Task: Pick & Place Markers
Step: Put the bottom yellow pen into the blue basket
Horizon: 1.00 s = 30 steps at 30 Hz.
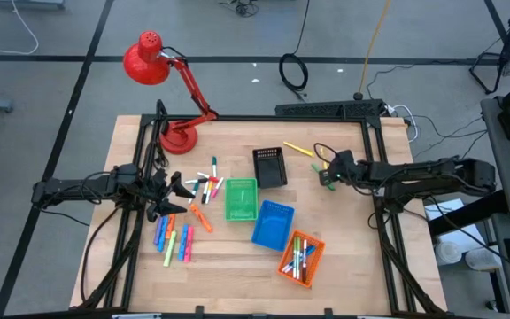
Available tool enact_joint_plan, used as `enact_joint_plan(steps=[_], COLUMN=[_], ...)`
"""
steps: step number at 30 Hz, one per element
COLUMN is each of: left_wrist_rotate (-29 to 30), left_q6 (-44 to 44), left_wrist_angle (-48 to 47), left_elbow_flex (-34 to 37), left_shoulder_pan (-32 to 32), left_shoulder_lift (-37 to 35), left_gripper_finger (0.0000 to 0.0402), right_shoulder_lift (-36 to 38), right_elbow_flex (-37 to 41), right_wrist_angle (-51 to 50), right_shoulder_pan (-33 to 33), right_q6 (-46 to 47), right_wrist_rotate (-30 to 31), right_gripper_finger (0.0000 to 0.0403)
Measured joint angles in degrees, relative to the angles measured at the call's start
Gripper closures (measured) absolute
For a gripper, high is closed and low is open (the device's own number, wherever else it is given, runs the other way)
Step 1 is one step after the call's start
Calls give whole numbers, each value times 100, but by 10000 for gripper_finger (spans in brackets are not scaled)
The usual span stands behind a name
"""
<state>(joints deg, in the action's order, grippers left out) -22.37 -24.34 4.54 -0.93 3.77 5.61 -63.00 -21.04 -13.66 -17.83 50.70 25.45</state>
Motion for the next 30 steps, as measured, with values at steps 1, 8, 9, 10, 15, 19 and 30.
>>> enact_joint_plan(steps=[1, 8, 9, 10, 15, 19, 30], left_wrist_rotate=[0, 0, 0, 0, 0, 0, 0], left_q6=[2, 2, 2, 2, -1, 2, 2], left_wrist_angle=[0, 0, 2, 2, 0, 2, 2], left_elbow_flex=[0, 0, 0, 0, 0, 0, 0], left_shoulder_pan=[0, 0, 0, 0, 0, 0, 0], left_shoulder_lift=[0, 0, 1, 0, 0, 0, 0], left_gripper_finger=[128, 128, 128, 128, 128, 128, 128], right_shoulder_lift=[1, 1, -19, -64, -563, -1253, -1948], right_elbow_flex=[-1, -9, -11, -12, -15, -33, -35], right_wrist_angle=[84, 480, 505, 544, 783, 1212, 1033], right_shoulder_pan=[-8, -11, -11, -11, -13, -14, -17], right_q6=[-3, -403, -466, -507, -646, -683, -565], right_wrist_rotate=[-6, -2, -1, -1, 33, 227, 396], right_gripper_finger=[259, 259, 259, 259, 259, 259, 341])
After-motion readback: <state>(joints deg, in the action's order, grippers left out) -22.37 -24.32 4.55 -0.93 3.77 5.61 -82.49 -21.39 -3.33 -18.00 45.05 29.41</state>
